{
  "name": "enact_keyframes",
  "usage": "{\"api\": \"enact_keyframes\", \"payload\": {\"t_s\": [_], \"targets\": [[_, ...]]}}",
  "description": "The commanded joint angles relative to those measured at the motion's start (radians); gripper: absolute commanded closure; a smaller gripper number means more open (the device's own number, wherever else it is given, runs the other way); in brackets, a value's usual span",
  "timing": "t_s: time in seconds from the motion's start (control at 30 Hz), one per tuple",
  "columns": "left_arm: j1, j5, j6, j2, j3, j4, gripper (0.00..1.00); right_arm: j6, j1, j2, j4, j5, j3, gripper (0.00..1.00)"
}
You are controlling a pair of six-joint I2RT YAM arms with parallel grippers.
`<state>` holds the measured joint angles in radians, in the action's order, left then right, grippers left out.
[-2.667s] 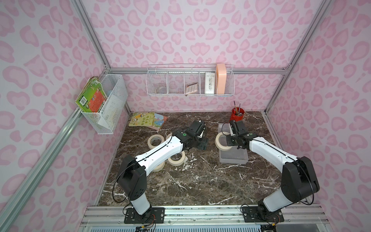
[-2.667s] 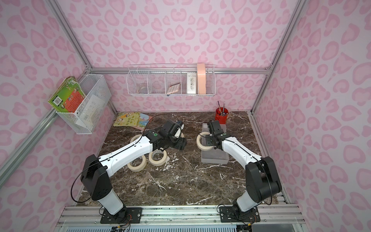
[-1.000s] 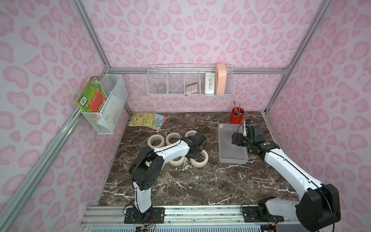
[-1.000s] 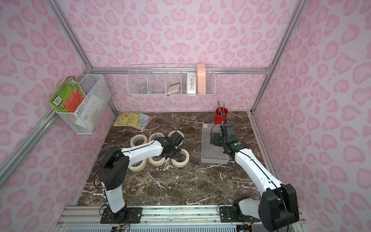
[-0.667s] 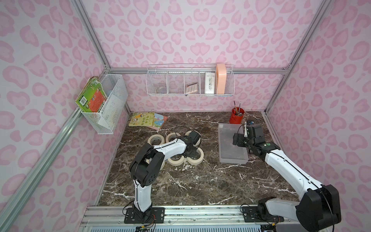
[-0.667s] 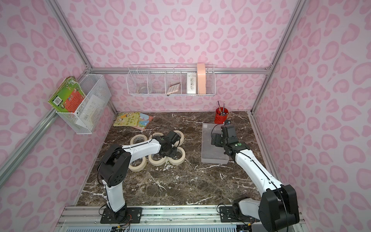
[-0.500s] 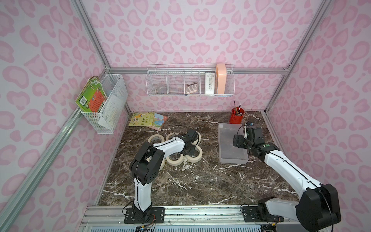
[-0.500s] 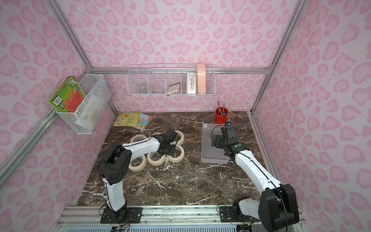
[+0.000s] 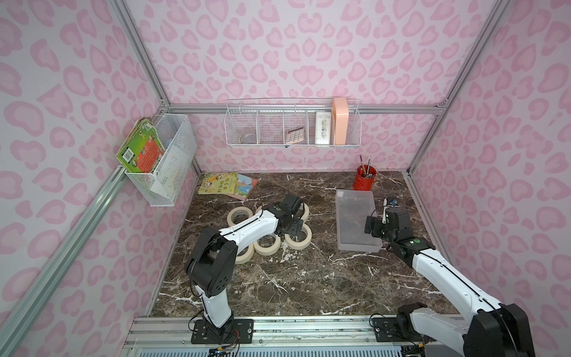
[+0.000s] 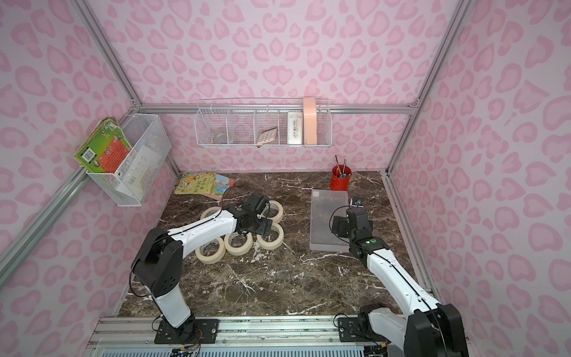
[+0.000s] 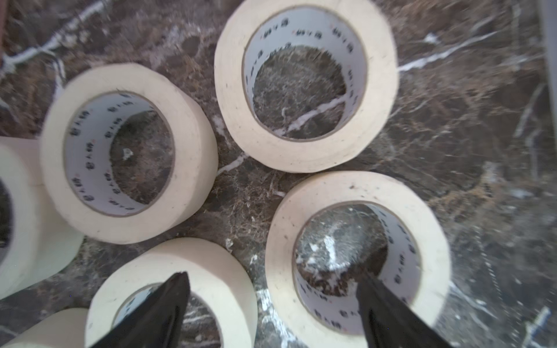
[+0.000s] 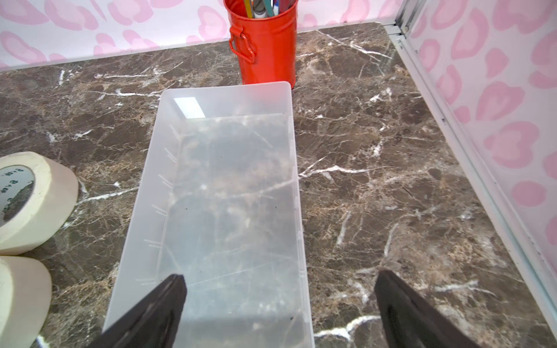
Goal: Take out the art tape in the storage box
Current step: Place the art tape at the center of the board, then reset both arms
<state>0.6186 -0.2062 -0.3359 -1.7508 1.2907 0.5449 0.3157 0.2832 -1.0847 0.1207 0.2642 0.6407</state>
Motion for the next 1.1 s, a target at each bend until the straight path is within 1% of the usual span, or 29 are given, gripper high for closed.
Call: {"api": "enact_keyframes", "payload": {"t_s": [0.0,0.13,0.2,0.23,0.3,0.37,0.5,0.6,0.67,0.77,0.8,0.87,1.0,1.07], "targets": [[0.006,-0.038,0.062,0.099,-0.012,0.023,0.02,-0.044,0.0,0.061,-0.177,0.085,-0.095,0.0],[0.001,-0.139,0.143,0.27,-0.113,-0.065,0.02,-0.105,0.004,0.171,-0.425,0.125,-0.279,0.0],[-0.015,-0.204,0.199,0.357,-0.201,-0.124,0.02,-0.138,0.003,0.233,-0.561,0.138,-0.383,0.0],[-0.025,-0.23,0.23,0.398,-0.248,-0.167,0.02,-0.165,0.004,0.261,-0.629,0.137,-0.43,0.0],[-0.056,-0.279,0.298,0.482,-0.379,-0.316,0.02,-0.229,0.003,0.313,-0.787,0.151,-0.536,0.0],[-0.1,-0.297,0.337,0.542,-0.503,-0.471,0.02,-0.271,-0.002,0.338,-0.915,0.183,-0.613,0.0],[-0.208,-0.263,0.376,0.592,-0.663,-0.67,0.02,-0.287,-0.037,0.328,-0.975,0.18,-0.662,0.0],[-0.257,-0.234,0.426,0.58,-0.757,-0.842,0.02,-0.278,-0.062,0.283,-1.053,0.149,-0.677,0.0],[-0.281,-0.22,0.459,0.547,-0.793,-0.926,0.02,-0.27,-0.076,0.226,-1.06,0.122,-0.661,0.0],[-0.305,-0.19,0.493,0.474,-0.83,-1.064,0.02,-0.288,-0.08,0.105,-1.202,0.1,-0.673,0.0],[-0.309,-0.179,0.496,0.446,-0.829,-1.089,0.02,-0.292,-0.08,0.072,-1.243,0.097,-0.669,0.0],[-0.313,-0.164,0.517,0.393,-0.821,-1.129,0.02,-0.295,-0.08,0.015,-1.261,0.096,-0.642,0.0],[-0.33,-0.141,0.557,0.291,-0.809,-1.205,0.02,-0.305,-0.081,-0.117,-1.425,0.089,-0.631,0.0],[-0.354,-0.117,0.546,0.262,-0.808,-1.221,0.02,-0.319,-0.079,-0.171,-1.491,0.08,-0.624,0.0]]}}
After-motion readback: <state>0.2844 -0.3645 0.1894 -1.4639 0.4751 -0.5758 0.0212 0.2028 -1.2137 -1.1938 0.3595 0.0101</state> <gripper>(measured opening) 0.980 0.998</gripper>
